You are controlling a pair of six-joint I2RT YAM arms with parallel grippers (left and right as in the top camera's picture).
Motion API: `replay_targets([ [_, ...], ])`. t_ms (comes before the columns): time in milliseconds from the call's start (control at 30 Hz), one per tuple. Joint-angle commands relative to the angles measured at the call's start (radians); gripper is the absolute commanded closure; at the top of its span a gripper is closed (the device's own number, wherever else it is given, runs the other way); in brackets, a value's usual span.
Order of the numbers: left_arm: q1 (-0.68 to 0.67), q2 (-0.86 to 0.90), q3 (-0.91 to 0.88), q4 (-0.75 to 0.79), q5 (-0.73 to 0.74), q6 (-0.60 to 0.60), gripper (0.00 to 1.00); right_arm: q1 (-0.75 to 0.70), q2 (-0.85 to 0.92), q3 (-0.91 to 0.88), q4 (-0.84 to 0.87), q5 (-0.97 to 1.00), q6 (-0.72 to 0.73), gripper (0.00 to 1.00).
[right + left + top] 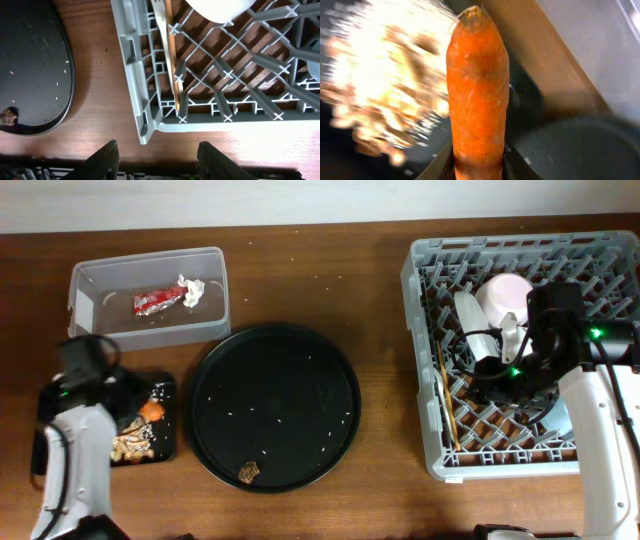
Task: Sort waste into correct bins and load items into the dishwasher rack
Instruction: 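Grasp the carrot on the round tray with the left gripper, then drop the carrot onto the small black tray with the left gripper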
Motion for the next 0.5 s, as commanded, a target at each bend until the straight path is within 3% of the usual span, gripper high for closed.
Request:
replay_targets([
  [0,0.174,0.059,0.012,0.017,-0.011,0.022,0.87,0.007,-0.002,-0.003,-0.003,0.009,-0.003,0.46],
  [100,0.246,0.164,0.012,0.020,-0.007,0.007,0.87,0.007,-0.002,-0.003,-0.002,0.009,-0.003,0.46],
  [167,0.253,0.195,0.012,0.020,-0.007,0.007,0.68,0.007,-0.002,-0.003,-0.002,0.009,-0.003,0.46],
  [233,0.253,0.194,0.012,0.021,0.017,0.008,0.35,0.007,-0.002,-0.003,-0.002,0.009,-0.003,0.46],
  [267,0.253,0.193,0.018,0.019,0.057,0.008,0.26,0.006,-0.002,-0.003,-0.003,0.009,-0.003,0.46],
  [367,0.230,0.133,0.089,-0.082,0.146,0.051,0.21,0.005,-0.002,-0.003,-0.002,0.009,-0.003,0.46],
  [467,0.046,0.006,0.097,-0.150,0.321,0.132,0.20,0.005,-0.002,-0.003,0.013,0.009,-0.003,0.46],
])
